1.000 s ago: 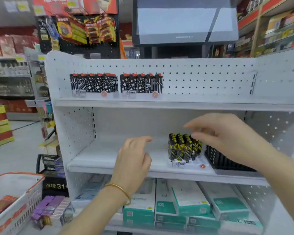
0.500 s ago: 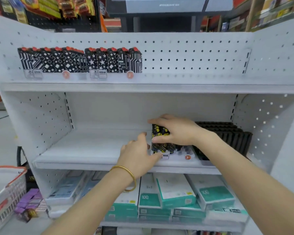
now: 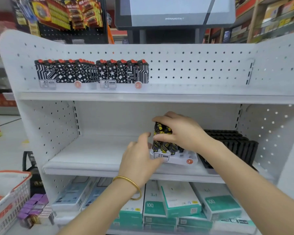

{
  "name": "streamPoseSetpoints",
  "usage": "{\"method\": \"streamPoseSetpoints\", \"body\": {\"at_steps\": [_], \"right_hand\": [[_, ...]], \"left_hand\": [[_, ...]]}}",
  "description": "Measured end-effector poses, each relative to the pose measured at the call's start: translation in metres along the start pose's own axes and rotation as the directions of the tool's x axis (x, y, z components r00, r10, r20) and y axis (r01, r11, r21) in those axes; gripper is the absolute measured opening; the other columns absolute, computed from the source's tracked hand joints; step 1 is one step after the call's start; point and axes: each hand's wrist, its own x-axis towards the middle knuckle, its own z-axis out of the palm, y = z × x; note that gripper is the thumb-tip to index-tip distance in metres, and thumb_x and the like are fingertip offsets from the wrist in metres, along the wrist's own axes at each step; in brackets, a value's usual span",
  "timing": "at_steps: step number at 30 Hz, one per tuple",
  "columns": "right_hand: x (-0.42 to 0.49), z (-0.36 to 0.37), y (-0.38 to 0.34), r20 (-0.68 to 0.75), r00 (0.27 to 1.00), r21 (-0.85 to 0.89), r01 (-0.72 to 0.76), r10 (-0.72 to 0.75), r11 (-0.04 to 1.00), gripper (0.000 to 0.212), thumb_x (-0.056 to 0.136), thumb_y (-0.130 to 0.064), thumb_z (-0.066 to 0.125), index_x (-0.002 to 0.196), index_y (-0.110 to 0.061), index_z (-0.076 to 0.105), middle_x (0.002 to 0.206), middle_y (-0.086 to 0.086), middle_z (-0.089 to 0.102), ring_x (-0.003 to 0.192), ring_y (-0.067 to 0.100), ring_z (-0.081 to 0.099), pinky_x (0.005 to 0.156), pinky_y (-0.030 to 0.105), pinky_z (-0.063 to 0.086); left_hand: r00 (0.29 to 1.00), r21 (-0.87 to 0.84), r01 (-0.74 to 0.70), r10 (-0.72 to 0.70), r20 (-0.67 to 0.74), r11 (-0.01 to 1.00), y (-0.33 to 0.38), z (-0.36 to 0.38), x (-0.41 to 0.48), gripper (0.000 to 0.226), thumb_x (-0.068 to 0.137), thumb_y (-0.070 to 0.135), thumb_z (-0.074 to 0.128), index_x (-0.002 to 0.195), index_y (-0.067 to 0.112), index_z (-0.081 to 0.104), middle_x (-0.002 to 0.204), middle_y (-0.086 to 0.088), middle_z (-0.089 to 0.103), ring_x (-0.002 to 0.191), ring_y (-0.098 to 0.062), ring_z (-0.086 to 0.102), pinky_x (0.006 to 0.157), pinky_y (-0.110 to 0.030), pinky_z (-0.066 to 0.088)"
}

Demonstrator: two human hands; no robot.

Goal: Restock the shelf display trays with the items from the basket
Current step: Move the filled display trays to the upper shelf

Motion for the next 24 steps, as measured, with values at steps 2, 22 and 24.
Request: {"method": "streamPoseSetpoints", "body": {"at_steps": [2, 22, 24], "right_hand": [[-0.007, -0.013, -0.015, -0.032, 0.999, -0.018, 0.004, -0.005, 1.0, 0.063, 0.081, -0.067, 0.044, 0.136, -0.037, 0.039, 0.123, -0.003, 0.051, 0.107, 0.023, 0.054, 0.083, 0.034, 0.044], [-0.014, -0.197, -0.04, -0.28, 0.959, 0.009, 0.044, -0.039, 0.999, 0.057, 0.081, -0.06, 0.048, 0.133, -0.035, 0.046, 0.118, -0.01, 0.05, 0.105, 0.007, 0.046, 0.087, 0.029, 0.043], [0.005, -0.202, -0.021, -0.268, 0.963, 0.025, 0.044, -0.035, 0.999, 0.054, 0.085, -0.055, 0.051, 0.133, -0.032, 0.047, 0.13, -0.007, 0.052, 0.114, 0.01, 0.047, 0.092, 0.028, 0.041]], "left_hand": [[0.998, 0.023, -0.038, 0.039, -0.051, 0.999, 0.002, -0.015, -0.012, 0.073, 0.081, 0.035, 0.069, 0.141, 0.028, 0.029, 0.119, 0.01, 0.057, 0.118, -0.012, 0.043, 0.093, -0.026, 0.039], [0.87, 0.048, -0.372, 0.366, -0.331, 0.927, 0.112, -0.117, -0.002, 0.052, 0.082, 0.039, 0.066, 0.128, 0.028, 0.044, 0.114, 0.002, 0.06, 0.114, -0.019, 0.05, 0.093, -0.041, 0.042], [0.866, 0.08, -0.364, 0.369, -0.339, 0.928, 0.12, -0.112, 0.025, 0.052, 0.084, 0.039, 0.064, 0.129, 0.024, 0.043, 0.116, -0.001, 0.061, 0.116, -0.022, 0.048, 0.095, -0.042, 0.04]]}}
